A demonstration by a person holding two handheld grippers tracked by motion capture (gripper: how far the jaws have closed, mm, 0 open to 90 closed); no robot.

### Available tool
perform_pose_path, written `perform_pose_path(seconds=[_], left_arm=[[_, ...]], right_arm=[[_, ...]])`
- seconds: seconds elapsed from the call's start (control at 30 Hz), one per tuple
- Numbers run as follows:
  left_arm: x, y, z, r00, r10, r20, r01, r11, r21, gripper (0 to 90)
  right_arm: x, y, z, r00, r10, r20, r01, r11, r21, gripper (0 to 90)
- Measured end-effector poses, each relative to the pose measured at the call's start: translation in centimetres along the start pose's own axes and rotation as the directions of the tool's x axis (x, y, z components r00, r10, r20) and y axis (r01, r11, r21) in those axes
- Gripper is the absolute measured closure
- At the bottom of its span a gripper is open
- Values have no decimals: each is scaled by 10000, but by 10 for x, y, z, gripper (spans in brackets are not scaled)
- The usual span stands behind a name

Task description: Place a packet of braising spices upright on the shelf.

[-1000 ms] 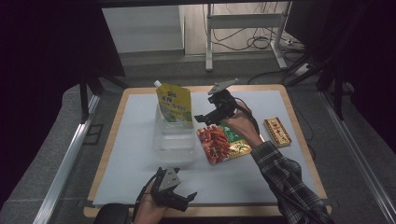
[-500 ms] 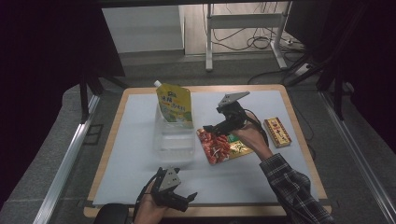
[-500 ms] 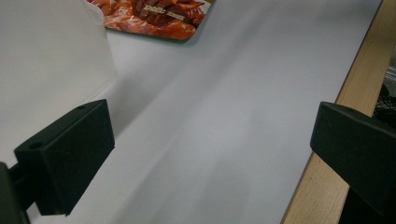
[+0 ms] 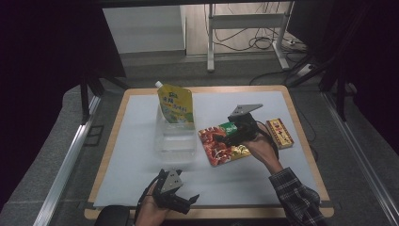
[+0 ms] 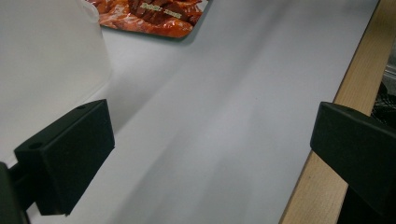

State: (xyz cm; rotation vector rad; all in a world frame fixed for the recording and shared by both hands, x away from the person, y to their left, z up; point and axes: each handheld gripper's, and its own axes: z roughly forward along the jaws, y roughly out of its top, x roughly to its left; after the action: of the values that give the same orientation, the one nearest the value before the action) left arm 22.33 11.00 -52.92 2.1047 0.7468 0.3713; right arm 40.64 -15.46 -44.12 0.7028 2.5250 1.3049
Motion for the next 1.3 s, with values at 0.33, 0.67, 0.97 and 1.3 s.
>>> perform_pose_path(seconds=[0.33, 0.67, 0.97, 1.3], left_arm=[[0, 0, 0, 10000, 48, 34, -48, 10000, 34, 0], [0, -1, 1, 9998, 175, 25, -175, 9998, 109, 0], [0, -1, 0, 9998, 175, 2, -175, 9998, 79, 0], [0, -1, 0, 9998, 219, 35, -220, 9997, 81, 0]], right_arm=[[-4, -18, -8, 9991, 136, 404, -145, 9997, 210, 0], [-17, -42, -19, 9961, 616, 626, -638, 9974, 331, 0], [-33, -68, -30, 9868, 1063, 1218, -1139, 9918, 575, 0], [-52, -97, -36, 9705, 1456, 1922, -1672, 9807, 1010, 0]])
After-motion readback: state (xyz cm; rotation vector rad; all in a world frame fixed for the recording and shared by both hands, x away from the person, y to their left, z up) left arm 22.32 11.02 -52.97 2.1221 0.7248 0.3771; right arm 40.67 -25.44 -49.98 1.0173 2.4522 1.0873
